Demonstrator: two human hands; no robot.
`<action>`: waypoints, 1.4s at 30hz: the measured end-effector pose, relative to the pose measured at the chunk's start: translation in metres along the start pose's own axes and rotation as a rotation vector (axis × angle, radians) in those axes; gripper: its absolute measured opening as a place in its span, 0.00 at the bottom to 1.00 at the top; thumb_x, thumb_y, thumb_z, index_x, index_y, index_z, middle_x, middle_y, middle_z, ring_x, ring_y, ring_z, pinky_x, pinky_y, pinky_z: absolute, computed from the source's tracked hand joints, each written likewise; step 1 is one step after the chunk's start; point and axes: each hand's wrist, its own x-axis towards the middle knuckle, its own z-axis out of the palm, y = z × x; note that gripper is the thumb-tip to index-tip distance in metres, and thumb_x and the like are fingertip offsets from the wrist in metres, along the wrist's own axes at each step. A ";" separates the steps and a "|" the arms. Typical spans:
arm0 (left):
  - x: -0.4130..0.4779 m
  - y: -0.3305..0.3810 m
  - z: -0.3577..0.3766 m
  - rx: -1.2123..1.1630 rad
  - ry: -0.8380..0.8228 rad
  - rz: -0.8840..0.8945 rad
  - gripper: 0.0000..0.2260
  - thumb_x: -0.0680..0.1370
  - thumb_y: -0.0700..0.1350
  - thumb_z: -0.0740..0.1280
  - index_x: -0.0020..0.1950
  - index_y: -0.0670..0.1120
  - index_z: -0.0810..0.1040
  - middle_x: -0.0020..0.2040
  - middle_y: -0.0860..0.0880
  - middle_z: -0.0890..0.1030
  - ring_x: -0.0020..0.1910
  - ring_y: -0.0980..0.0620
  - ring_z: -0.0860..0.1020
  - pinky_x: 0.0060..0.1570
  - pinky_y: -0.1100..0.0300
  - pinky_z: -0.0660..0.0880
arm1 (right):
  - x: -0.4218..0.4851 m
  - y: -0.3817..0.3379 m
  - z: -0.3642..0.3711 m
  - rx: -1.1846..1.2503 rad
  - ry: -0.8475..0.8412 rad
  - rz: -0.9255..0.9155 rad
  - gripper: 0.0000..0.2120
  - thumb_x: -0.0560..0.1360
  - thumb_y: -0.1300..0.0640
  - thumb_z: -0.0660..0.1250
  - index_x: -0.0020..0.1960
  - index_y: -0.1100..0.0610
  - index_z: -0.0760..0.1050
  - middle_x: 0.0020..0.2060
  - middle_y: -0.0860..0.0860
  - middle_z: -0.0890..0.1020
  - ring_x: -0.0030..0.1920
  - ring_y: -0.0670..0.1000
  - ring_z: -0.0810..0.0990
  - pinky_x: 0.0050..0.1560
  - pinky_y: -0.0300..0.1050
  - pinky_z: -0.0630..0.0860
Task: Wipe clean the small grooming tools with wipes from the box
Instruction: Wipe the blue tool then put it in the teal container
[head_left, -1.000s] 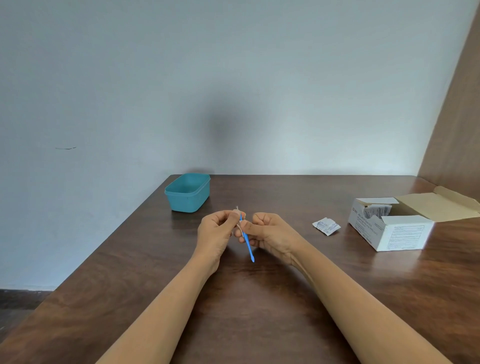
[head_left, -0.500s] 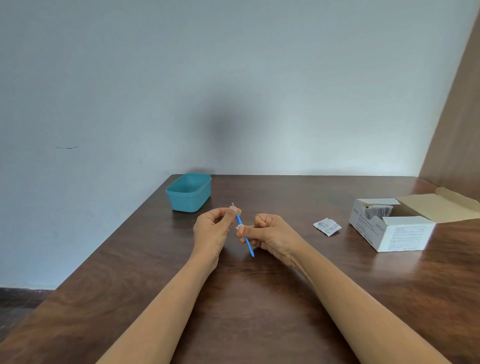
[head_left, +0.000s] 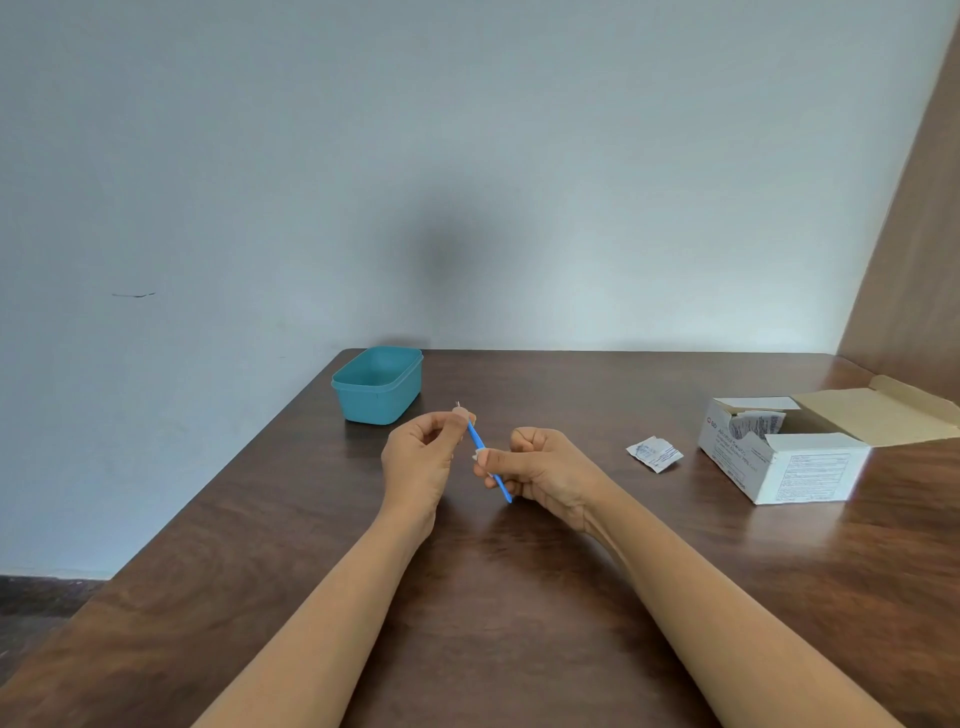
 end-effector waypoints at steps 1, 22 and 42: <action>0.000 0.000 -0.001 -0.009 0.003 0.000 0.05 0.75 0.49 0.70 0.43 0.51 0.84 0.43 0.52 0.83 0.46 0.55 0.78 0.47 0.59 0.75 | 0.000 0.000 0.000 0.009 -0.001 0.008 0.24 0.71 0.65 0.72 0.31 0.52 0.58 0.38 0.60 0.84 0.36 0.51 0.82 0.40 0.42 0.74; 0.008 0.007 -0.010 -0.198 0.145 -0.039 0.08 0.75 0.48 0.70 0.45 0.43 0.83 0.36 0.51 0.80 0.36 0.58 0.73 0.37 0.64 0.70 | -0.004 -0.001 0.004 -0.024 -0.041 -0.035 0.24 0.72 0.70 0.69 0.34 0.52 0.56 0.39 0.60 0.84 0.38 0.53 0.84 0.32 0.35 0.70; 0.011 0.011 -0.016 -0.304 0.178 -0.062 0.06 0.76 0.46 0.70 0.39 0.48 0.82 0.35 0.52 0.77 0.35 0.57 0.72 0.39 0.63 0.71 | -0.001 0.006 -0.002 -0.008 0.008 -0.035 0.24 0.70 0.71 0.71 0.34 0.53 0.57 0.36 0.59 0.84 0.40 0.55 0.84 0.32 0.38 0.69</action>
